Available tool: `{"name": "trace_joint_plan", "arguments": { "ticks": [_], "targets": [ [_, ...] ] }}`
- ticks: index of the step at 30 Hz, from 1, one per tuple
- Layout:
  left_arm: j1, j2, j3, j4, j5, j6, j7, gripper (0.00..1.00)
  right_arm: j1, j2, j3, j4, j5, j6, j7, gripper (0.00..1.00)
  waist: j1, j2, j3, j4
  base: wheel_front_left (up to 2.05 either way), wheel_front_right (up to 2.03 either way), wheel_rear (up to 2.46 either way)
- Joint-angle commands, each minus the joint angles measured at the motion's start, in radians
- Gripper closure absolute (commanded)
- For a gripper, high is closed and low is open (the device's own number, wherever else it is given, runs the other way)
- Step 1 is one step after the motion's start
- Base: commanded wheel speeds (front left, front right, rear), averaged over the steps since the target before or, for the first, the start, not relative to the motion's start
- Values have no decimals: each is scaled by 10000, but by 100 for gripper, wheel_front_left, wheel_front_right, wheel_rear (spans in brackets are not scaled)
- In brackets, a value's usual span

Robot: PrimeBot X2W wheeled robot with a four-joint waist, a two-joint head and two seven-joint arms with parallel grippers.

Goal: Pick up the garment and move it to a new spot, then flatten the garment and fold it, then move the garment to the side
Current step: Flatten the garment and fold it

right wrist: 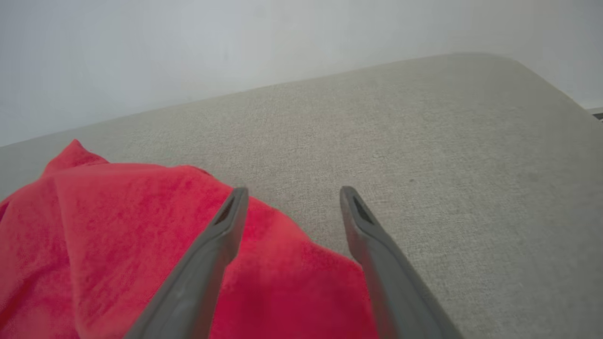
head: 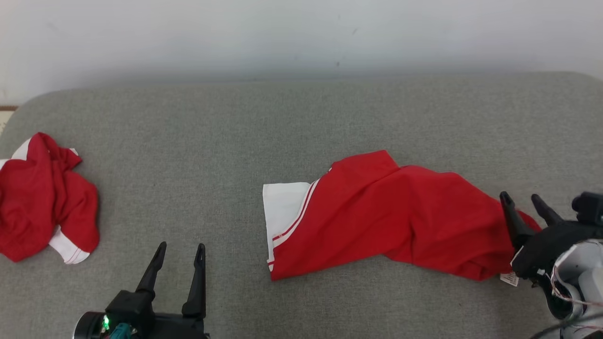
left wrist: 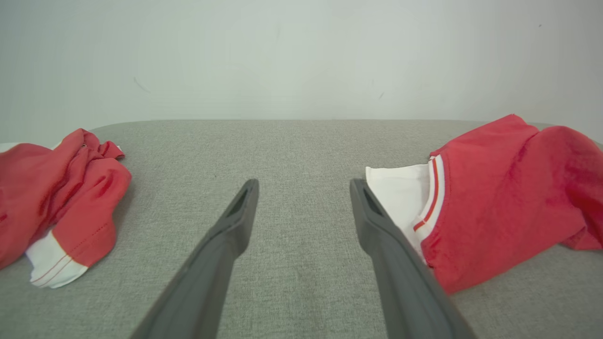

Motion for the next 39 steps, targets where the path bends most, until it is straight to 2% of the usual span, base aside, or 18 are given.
{"name": "trace_joint_plan", "arguments": {
  "ticks": [1,6,12,13,14,16,18,20,27,33,37,39],
  "targets": [
    [-80,5,14,28,57,-36,-73,0,-71,-64,88,43,219,-6,128,0,-2,0,274,190,0,0,0],
    [-352,-102,-59,157,74,-52,-180,0,-798,-1300,1800,74,1683,-3,1876,0,-2,0,665,248,0,0,0],
    [-558,-228,-105,333,73,-72,-301,0,-1347,-2233,3142,23,3272,-3,3935,0,-2,0,920,213,0,0,0],
    [-587,-250,-117,371,74,-81,-326,0,-1418,-2340,3324,-22,3566,-3,4273,55,-2,0,934,214,0,0,0],
    [-616,-266,-125,406,72,-87,-348,0,-1483,-2402,3424,-49,3885,-3,4548,100,-2,0,948,212,0,0,0],
    [-653,-299,-133,459,56,-109,-372,0,-1613,-2494,3498,-127,4321,-3,4811,100,-2,0,961,211,0,0,0],
    [-692,-333,-137,500,44,-113,-390,0,-1921,-2645,3377,-173,4427,-3,4403,100,-2,0,987,211,0,0,0],
    [-739,-349,-131,536,35,-121,-426,0,-2148,-2726,3334,-58,4160,-3,3863,100,-2,0,1000,207,0,0,0],
    [-812,-377,-76,609,17,-123,-492,0,-3434,-2375,3149,547,3143,-3,1684,100,-2,0,1040,181,0,0,0],
    [-850,-387,-9,620,12,-124,-529,0,-4276,-1864,3845,988,426,-3,-1062,100,-2,0,1155,89,0,0,0],
    [-761,-423,59,618,-15,-90,-547,0,-3556,-1608,4609,691,-969,-3,-2052,100,-2,0,1220,-68,0,0,0],
    [-730,-405,85,614,-12,-88,-558,0,-3030,-1446,4630,511,-1578,-5,-2451,100,-2,0,1257,-175,0,0,0]
  ]
}}
